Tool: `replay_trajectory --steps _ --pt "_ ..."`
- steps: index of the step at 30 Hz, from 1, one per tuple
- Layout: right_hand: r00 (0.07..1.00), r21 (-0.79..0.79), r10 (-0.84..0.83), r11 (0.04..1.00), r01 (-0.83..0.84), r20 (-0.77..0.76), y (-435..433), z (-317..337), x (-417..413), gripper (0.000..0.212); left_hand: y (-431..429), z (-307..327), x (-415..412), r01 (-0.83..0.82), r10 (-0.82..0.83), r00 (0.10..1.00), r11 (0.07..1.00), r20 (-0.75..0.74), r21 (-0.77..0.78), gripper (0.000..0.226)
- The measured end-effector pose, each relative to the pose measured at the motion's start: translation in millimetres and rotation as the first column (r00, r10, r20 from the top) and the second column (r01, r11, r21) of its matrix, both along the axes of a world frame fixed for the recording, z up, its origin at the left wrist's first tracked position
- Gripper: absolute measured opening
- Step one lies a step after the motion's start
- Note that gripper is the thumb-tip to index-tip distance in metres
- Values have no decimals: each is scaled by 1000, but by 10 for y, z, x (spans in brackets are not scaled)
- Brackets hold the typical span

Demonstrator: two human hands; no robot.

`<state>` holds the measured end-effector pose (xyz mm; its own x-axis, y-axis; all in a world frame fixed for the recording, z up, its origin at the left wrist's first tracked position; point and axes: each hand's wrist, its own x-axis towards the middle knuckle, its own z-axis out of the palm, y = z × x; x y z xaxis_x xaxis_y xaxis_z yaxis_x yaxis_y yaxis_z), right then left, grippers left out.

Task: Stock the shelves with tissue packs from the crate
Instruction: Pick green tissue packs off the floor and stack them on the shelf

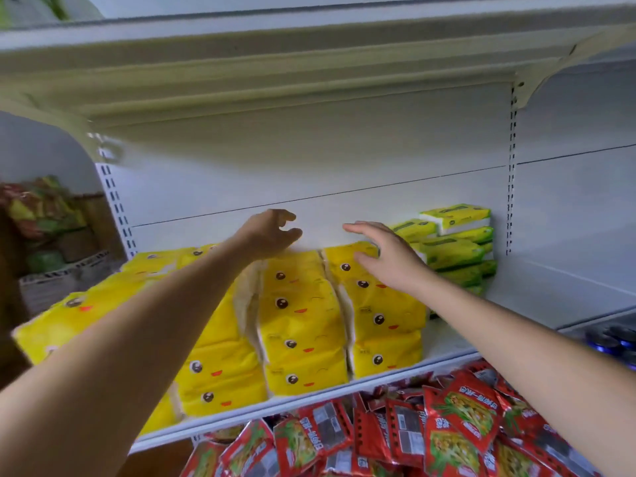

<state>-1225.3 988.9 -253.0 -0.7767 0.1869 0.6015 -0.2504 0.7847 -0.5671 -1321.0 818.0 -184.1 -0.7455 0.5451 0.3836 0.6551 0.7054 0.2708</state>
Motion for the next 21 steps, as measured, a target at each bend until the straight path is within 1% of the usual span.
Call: replay_trajectory --steps 6,11,15,18,21 --pt "991 138 132 982 -126 -35 -1159 200 -237 44 -1170 196 -190 -103 110 992 990 -66 95 44" --pt "963 139 232 967 -214 -136 -2215 212 -377 39 -2273 122 -341 -196 213 970 971 -119 138 42" --pt "940 154 321 941 -302 -118 -3150 93 -523 39 -3192 -129 -443 -272 283 958 943 -35 191 41" --pt "910 170 410 903 -395 -61 -3835 -66 -661 39 -3833 -372 -554 -342 340 939 918 47 200 43" --pt "895 209 446 874 -440 20 -4438 -324 -817 39 -4470 -761 -720 -404 388 914 895 119 187 44"
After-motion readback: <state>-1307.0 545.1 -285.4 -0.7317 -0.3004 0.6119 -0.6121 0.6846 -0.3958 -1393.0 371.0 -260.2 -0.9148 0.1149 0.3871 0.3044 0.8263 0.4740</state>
